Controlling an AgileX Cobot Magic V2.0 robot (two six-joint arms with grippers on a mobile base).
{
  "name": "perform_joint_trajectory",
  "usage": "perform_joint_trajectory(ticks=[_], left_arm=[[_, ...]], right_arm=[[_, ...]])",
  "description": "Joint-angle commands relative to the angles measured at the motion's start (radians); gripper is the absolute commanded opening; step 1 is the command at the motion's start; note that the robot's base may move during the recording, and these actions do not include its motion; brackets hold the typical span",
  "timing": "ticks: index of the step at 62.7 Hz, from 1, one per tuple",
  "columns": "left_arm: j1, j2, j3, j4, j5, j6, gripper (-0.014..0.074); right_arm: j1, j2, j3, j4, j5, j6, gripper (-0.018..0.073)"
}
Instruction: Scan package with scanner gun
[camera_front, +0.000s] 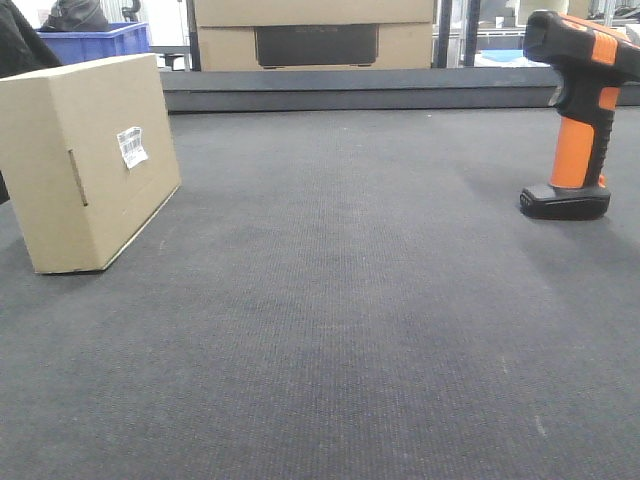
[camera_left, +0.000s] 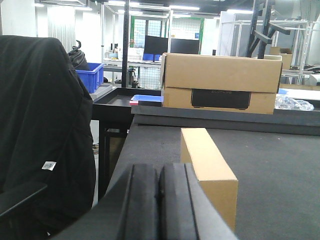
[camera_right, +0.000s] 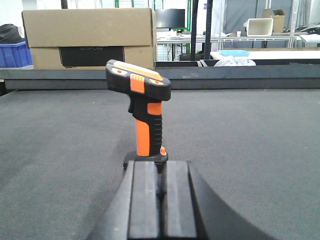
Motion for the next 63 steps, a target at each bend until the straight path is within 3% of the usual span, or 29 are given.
perform_joint_trajectory(ticks=[1,53,57,60,63], left_arm=[[0.004,-0.005,-0.001,0.003,-0.013,0.001,-0.0111],[0.004,-0.005,0.009,-0.002,0.003,0.004,-0.0111],[0.004,-0.005,0.038,-0.013,-0.02,0.084,-0.0111],[0.004,-0.005,0.077,-0.094,-0.06,0.166,-0.0111],[0.006,-0.005,0.133,-0.152,-0.11,0.193,-0.0111]], right_arm=[[-0.008,-0.002,0.002,0.004,-0.009,-0.009,-0.0169],[-0.008,-0.002,0.002,0.004,-0.02,-0.009,-0.0169],[-0.008,-0.002,0.002,0.004,-0.02,-0.009,-0.0169],[-0.008,-0.002,0.002,0.004,-0.02,-0.009,-0.0169],[-0.008,-0.002,0.002,0.004,-0.02,-0.009,-0.0169]])
